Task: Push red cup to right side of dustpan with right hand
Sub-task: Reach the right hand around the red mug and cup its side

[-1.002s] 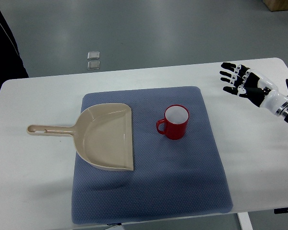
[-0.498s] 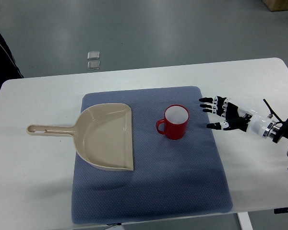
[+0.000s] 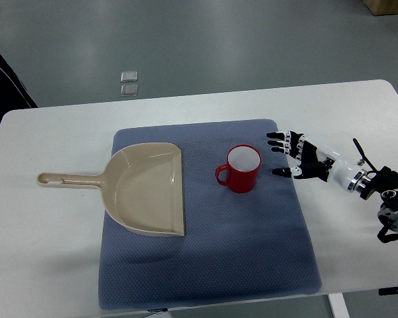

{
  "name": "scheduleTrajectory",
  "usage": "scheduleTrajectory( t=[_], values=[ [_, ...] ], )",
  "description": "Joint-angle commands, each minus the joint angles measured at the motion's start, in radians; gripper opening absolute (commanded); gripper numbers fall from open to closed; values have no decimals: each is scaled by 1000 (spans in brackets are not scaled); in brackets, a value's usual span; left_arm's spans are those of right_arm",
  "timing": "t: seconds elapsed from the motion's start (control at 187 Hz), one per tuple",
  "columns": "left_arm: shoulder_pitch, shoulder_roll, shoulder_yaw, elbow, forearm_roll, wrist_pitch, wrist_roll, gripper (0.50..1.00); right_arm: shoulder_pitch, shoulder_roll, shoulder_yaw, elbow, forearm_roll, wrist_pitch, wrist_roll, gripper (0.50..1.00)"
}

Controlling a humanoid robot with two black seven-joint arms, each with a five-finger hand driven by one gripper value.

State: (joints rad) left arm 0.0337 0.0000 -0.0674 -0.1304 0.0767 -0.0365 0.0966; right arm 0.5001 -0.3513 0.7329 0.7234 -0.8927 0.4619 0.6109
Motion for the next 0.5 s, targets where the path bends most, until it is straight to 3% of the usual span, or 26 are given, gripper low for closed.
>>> scheduleTrajectory(
  t=[0.0, 0.493],
  values=[
    [0, 0, 0, 0, 0, 0, 0, 1000, 0, 14, -1, 4, 1, 0, 0, 932],
    [0, 0, 0, 0, 0, 1, 0, 1000, -2, 101, -27, 4, -5, -51, 0, 932]
  ],
)
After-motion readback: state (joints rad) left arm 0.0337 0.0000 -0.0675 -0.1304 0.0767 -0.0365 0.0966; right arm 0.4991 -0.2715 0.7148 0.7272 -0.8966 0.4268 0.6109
